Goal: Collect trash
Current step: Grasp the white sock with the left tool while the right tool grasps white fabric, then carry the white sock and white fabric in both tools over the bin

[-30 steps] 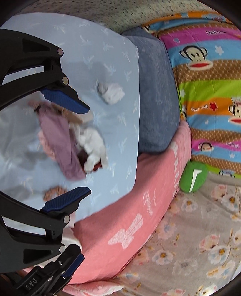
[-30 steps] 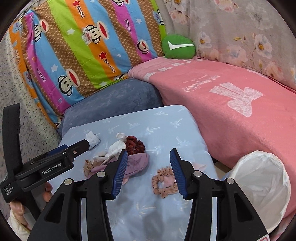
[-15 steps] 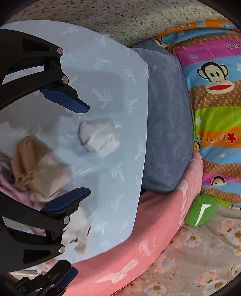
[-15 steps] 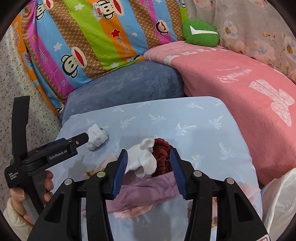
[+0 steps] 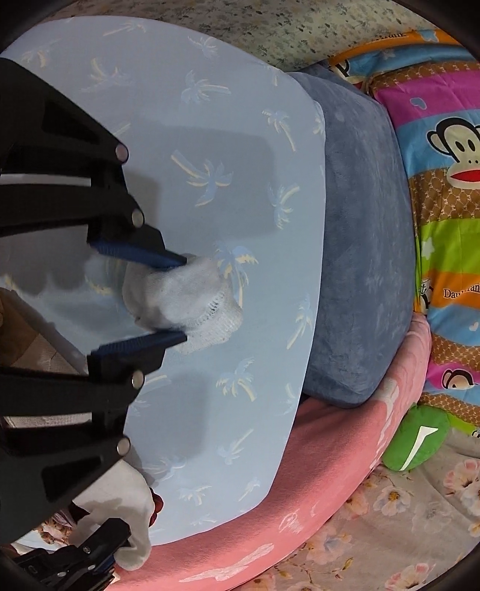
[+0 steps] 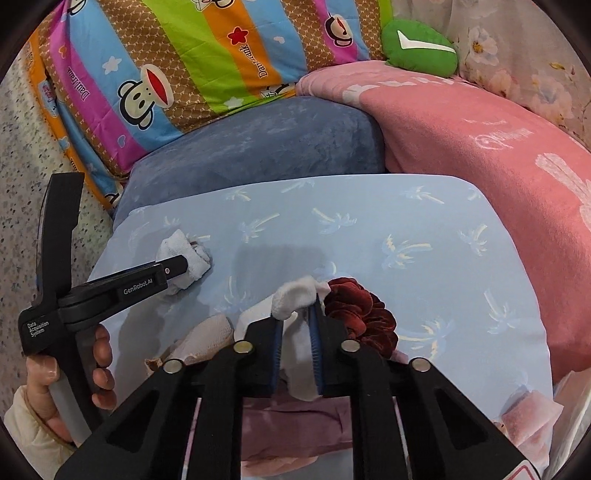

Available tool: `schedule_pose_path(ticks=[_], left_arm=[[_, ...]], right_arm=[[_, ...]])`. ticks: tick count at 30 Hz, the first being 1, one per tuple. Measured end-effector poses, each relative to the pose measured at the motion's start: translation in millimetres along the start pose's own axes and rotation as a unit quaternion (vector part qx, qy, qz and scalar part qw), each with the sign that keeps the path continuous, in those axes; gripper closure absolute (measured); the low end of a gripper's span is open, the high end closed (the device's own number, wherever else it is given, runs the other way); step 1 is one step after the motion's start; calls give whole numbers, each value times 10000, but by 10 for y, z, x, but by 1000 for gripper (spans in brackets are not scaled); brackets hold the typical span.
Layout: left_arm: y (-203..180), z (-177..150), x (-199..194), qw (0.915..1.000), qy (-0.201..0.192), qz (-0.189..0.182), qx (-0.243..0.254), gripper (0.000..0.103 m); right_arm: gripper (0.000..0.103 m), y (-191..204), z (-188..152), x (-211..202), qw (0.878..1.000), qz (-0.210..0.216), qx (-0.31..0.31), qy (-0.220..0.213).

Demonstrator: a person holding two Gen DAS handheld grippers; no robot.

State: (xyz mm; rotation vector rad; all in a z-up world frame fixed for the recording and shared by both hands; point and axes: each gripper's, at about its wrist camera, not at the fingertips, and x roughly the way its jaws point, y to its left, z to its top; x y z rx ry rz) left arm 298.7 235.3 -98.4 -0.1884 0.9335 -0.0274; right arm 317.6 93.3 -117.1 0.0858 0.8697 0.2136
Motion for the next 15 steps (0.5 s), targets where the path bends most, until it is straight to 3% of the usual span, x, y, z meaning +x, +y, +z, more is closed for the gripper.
schedule_pose_path(ticks=[1,4,15], left_arm=[[-12,-7,-15,10000,5,0,26,80],[-38,-15,-97,10000,8,-65,36,85],[-382,-31,-839,9974,-559,-350,280,86]], right_arm=[[97,2,-4,-21,10000,22,10,-19],[99,39,2,-137,9999,95,-12,-121],[100,221,146,-1008,9957,311,-110,-868]])
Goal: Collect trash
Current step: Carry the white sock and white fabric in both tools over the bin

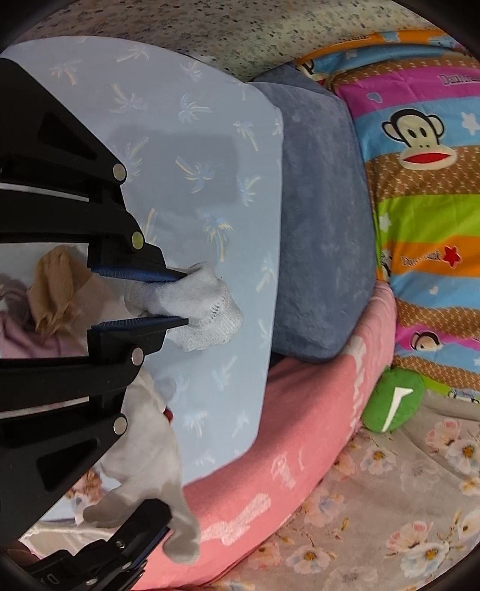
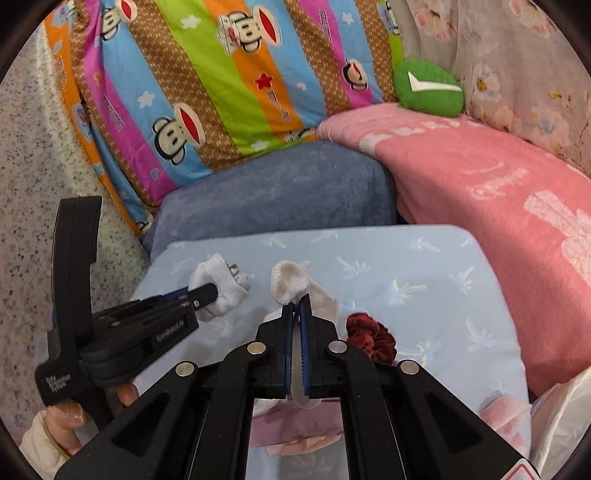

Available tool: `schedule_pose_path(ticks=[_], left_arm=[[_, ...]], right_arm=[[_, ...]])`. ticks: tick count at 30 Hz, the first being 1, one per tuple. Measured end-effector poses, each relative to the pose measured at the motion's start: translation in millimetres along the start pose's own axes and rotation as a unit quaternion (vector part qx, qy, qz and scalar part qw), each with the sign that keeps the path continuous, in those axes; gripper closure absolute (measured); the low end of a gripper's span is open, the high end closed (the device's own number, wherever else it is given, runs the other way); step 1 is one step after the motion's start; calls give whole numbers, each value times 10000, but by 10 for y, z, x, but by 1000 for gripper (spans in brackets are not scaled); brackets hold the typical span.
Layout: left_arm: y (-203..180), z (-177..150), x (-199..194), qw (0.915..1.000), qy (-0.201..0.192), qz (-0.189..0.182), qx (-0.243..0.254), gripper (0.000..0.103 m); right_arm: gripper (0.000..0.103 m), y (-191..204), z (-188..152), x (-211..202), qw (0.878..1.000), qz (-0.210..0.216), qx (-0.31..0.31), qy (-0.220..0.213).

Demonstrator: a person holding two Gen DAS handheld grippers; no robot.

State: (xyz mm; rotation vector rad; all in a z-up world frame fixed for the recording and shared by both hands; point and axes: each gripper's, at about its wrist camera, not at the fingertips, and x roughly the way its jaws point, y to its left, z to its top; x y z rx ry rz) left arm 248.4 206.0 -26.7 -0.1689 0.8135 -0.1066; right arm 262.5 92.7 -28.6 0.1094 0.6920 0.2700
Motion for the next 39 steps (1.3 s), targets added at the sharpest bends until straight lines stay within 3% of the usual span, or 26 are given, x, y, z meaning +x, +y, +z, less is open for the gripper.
schedule_pose_path(ticks=[8,20,39], left_arm=[[-447,15,-469,9988,-340,-267,241,86],[-1275,-175,-931,9920,-561,-879,709,86],[-2590,-692,-1097,9695,-198,-1814,1636,85]], right_arm=[[99,-134,159,-723,9983,-143,82,-562],[100,-673,146,-1796,9904,-706,282,-1154],[99,-1834,-400,-2722,9731,-1579,1035,-1323]])
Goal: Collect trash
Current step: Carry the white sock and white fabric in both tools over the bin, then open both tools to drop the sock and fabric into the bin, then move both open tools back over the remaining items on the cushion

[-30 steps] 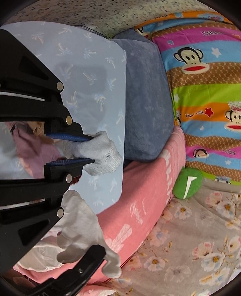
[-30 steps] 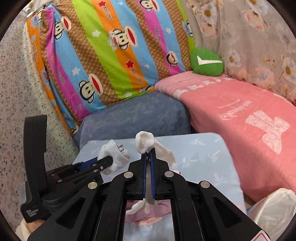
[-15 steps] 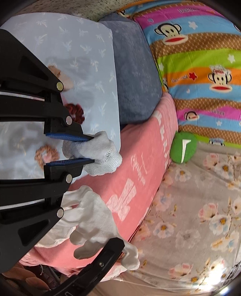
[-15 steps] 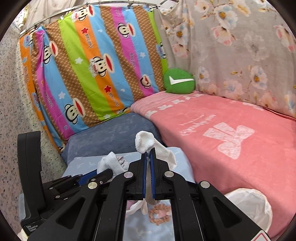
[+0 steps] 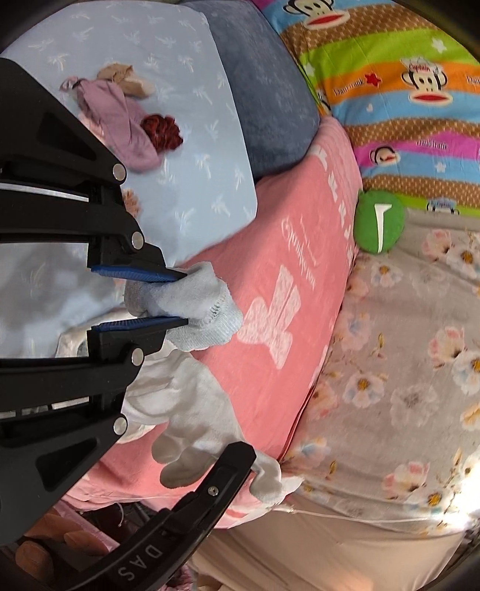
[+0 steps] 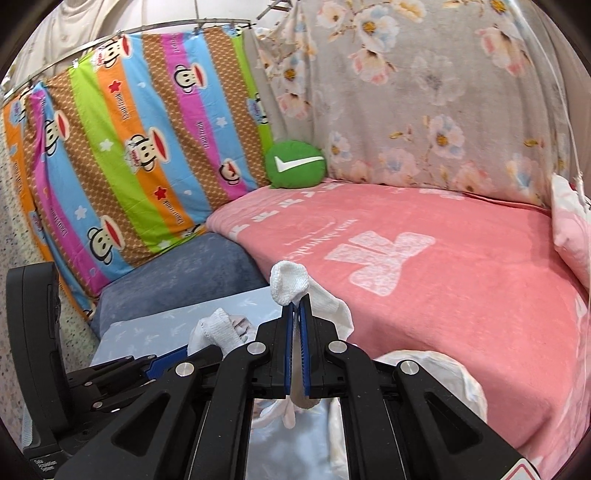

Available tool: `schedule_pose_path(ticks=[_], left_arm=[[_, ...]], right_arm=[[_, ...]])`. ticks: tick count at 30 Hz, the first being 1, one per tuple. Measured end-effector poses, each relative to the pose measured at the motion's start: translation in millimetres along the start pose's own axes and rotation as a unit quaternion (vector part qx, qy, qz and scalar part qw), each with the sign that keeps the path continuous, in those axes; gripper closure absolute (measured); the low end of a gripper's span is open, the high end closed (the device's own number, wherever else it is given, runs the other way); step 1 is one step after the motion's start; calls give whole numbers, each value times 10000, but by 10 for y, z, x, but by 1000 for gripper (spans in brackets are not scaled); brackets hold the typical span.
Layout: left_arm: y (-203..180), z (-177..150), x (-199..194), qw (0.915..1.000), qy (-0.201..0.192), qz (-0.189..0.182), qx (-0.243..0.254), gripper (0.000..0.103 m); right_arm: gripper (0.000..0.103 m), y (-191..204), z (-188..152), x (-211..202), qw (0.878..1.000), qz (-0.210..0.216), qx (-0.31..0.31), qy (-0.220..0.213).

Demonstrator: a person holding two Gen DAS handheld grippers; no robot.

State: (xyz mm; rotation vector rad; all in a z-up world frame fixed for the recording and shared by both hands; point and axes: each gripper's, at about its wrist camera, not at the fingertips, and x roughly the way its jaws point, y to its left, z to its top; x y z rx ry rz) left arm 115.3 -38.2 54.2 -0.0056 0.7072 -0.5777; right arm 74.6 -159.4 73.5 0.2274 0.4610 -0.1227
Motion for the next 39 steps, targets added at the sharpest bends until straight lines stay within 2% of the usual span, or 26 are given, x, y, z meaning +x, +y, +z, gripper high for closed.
schedule_pose_path(ticks=[10,12,14,17,19,21,28,36,39], left_arm=[[-551,-114,274,9980,287,-431,359,82],[-627,-131,327,9974,368,-500,364,77],[-667,-139,366,9976,402,-481,305,54],[-719,-145,382,9980,339,-417,331,44],[-735,-149,406,9979,385,-418,317,43],[-735,-150,425,9980,409,-390,293,43],[-691,-187,430,9985,426,-235,262,43],[-400,-218,356,9994,356,-21,40,43],[-225,-249,301,9994,315,82,-128,36]], right_arm=[[96,-582,-74,-64,9990,-325,289,42],[95,-672,-84,-82,9987,-374,357,21],[95,-754,-98,-96,9983,-413,399,39],[90,-869,-103,-122,9977,-475,479,23],[85,-924,-111,-144,9974,-500,523,7],[75,-961,-114,-153,9971,-520,550,-16],[74,-942,-149,-154,9975,-428,562,28],[70,-689,-263,-38,9986,-226,427,223],[67,-536,-325,25,9988,-108,342,318]])
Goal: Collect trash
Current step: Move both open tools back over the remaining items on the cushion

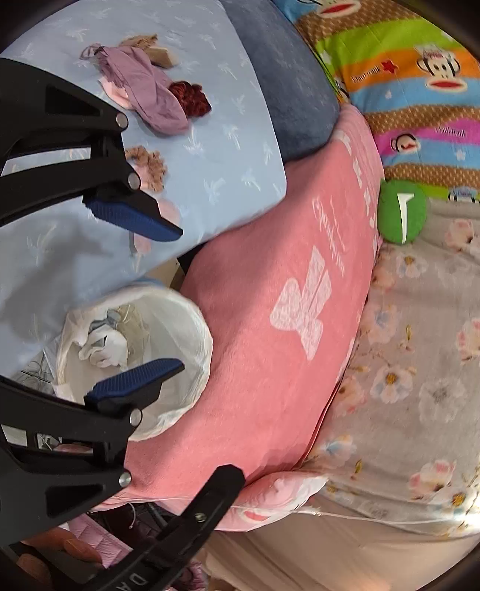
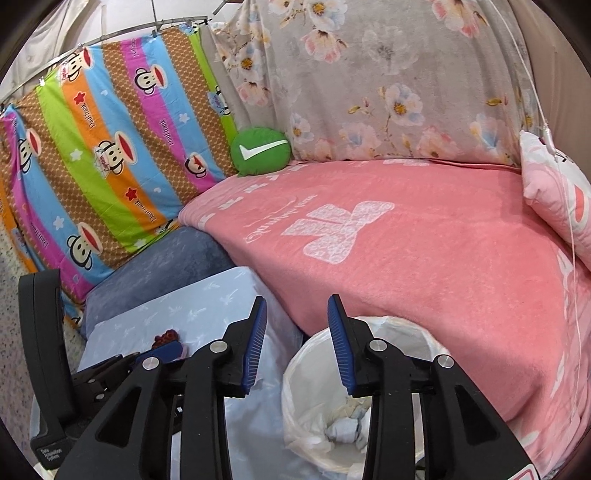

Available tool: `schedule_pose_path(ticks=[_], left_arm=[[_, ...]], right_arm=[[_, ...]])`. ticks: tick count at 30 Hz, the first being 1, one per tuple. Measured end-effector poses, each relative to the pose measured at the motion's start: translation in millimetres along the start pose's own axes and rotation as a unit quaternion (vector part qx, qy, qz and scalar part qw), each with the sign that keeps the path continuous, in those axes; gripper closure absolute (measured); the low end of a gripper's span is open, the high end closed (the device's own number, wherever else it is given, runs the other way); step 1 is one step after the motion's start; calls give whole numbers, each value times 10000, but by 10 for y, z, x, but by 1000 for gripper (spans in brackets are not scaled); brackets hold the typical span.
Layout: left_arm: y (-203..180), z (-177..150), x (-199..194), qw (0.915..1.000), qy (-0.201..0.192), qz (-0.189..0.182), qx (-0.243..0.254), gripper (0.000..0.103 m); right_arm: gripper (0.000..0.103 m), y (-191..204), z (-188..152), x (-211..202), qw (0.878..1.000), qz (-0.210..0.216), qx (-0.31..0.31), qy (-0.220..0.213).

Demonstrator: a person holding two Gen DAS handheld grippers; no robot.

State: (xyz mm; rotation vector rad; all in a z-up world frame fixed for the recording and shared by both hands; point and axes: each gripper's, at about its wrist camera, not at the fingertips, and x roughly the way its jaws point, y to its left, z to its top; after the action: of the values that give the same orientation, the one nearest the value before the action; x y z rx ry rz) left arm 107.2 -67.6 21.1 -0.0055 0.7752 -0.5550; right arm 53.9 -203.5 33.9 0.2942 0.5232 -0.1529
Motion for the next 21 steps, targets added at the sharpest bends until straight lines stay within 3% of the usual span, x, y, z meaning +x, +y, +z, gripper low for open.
schedule_pose_path(ticks=[2,13,21], left_arm=[[125,-19,-31,9999,-51,106,-110,30],[986,-215,-194,9954,-62,699,-646,30],[1713,-409,-329,9869,2,1195,-1082,30]], right_arm=[[67,102,-49,37,9999,56,-79,66],[66,800,-401,414,9962,494,-397,601],[64,1359,-711,757,9894,789,-634,1043]])
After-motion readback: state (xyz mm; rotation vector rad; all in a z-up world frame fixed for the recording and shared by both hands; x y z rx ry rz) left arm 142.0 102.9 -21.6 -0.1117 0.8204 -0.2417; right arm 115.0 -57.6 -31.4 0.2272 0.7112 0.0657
